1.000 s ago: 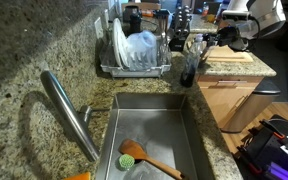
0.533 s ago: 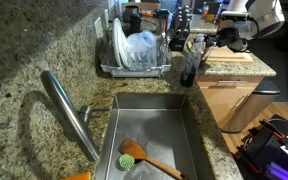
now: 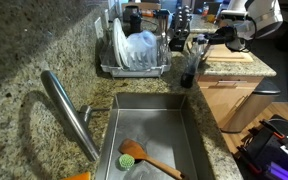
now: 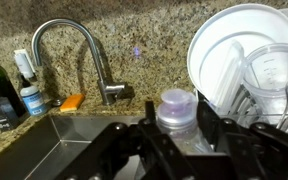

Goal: Move the bottle forward

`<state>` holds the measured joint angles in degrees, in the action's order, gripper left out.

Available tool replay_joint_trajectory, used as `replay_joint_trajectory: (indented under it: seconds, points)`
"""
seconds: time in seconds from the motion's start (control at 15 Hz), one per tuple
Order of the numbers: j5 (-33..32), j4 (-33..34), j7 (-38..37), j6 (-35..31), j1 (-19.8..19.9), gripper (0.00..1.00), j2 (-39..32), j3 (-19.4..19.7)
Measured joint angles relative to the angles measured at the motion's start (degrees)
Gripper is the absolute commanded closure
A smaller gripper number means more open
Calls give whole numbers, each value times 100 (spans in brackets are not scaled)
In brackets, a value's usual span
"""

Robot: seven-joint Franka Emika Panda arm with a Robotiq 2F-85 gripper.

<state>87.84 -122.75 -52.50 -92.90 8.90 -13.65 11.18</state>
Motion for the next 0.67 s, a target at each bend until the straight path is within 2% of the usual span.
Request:
replay_joint_trajectory:
  seconds: [0.2,0.67]
  points:
    - [106,77,17,-9,4,89,4,9]
    - [103,76,35,-4,-3,89,2,-6]
